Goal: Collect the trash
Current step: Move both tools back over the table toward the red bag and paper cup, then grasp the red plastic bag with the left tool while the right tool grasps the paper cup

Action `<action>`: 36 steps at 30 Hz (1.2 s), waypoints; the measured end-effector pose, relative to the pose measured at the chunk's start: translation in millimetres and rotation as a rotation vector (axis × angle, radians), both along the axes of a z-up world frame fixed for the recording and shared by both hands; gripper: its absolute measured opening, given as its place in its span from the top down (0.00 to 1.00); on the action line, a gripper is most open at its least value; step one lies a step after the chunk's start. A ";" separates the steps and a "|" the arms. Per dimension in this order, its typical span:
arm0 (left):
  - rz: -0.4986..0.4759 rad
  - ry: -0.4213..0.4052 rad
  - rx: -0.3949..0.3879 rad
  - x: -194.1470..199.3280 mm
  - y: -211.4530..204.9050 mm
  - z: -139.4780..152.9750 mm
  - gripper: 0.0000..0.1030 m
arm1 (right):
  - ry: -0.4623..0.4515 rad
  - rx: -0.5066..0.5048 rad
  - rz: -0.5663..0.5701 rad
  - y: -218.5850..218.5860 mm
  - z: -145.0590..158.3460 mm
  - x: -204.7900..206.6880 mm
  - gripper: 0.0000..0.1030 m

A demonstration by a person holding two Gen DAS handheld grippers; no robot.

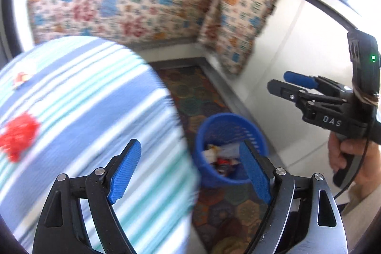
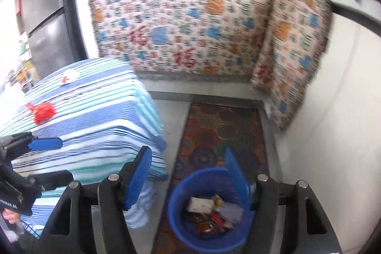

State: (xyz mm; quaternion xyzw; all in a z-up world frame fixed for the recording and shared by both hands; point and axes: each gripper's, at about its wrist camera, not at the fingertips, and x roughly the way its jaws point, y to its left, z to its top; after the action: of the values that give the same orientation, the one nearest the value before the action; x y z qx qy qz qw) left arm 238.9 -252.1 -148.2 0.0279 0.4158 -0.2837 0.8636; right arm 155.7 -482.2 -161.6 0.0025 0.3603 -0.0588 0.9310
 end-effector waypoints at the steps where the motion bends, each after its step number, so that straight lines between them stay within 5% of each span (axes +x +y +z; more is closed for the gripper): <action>1: 0.039 -0.017 0.016 1.3 18.2 1.2 0.17 | 0.006 -0.001 0.038 16.5 -2.1 6.8 0.36; 9: 0.369 -0.087 0.029 35.1 135.9 -3.6 0.07 | 0.076 -0.080 0.298 141.0 -26.2 53.5 0.36; 12: 0.369 -0.088 0.019 55.3 147.6 -10.5 0.04 | 0.093 -0.106 0.361 171.9 -37.7 62.9 0.36; 21: 0.303 -0.128 0.249 95.9 146.2 -42.4 0.03 | 0.123 -0.119 0.405 201.3 -49.2 75.4 0.36; 23: 0.307 -0.128 0.227 99.4 153.3 -42.3 0.05 | 0.126 -0.101 0.398 199.9 -49.4 82.0 0.36; 28: 0.321 -0.132 0.196 106.6 174.9 -40.5 0.44 | 0.152 -0.081 0.374 205.5 -58.8 104.0 0.36; 36: 0.398 -0.104 0.171 104.9 232.6 -26.3 0.48 | 0.189 -0.083 0.362 225.6 -74.7 138.3 0.36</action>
State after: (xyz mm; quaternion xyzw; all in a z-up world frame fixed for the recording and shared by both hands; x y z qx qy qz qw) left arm 343.8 -19.5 -174.5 0.0330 0.3905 -0.0695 0.9174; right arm 294.0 -256.6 -236.3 -0.1062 0.4378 0.0945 0.8878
